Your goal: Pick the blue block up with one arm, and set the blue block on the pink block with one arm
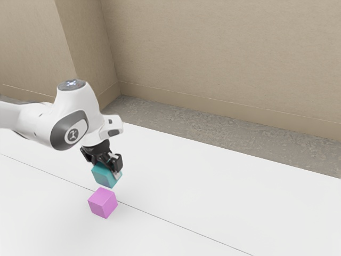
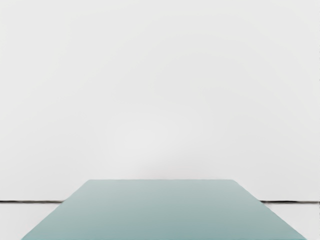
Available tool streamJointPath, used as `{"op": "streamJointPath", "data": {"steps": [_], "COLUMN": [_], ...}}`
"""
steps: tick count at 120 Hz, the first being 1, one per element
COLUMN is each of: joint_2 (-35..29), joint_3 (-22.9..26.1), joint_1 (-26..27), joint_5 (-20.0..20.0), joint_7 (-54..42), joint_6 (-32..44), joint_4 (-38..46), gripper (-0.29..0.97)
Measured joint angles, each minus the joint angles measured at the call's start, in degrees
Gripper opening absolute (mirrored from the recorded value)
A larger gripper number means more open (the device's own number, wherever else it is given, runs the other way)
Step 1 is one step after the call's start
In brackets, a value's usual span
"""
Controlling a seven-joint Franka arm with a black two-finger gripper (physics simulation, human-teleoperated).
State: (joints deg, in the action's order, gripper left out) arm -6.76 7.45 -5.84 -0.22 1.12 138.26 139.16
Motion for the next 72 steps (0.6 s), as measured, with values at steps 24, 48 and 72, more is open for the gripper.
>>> {"op": "streamJointPath", "data": {"steps": [24,48,72], "joint_2": [0.01,0.15,-0.71], "joint_3": [-1.07,-1.12,-2.31], "joint_1": [-0.19,-0.12,-0.13], "joint_5": [-0.39,-0.45,-0.48], "joint_7": [-1.88,-3.24,-4.21], "joint_6": [-1.39,-2.35,-2.64], "joint_4": [0.35,0.6,2.76], "gripper": [0.37,0.37,0.37]}}
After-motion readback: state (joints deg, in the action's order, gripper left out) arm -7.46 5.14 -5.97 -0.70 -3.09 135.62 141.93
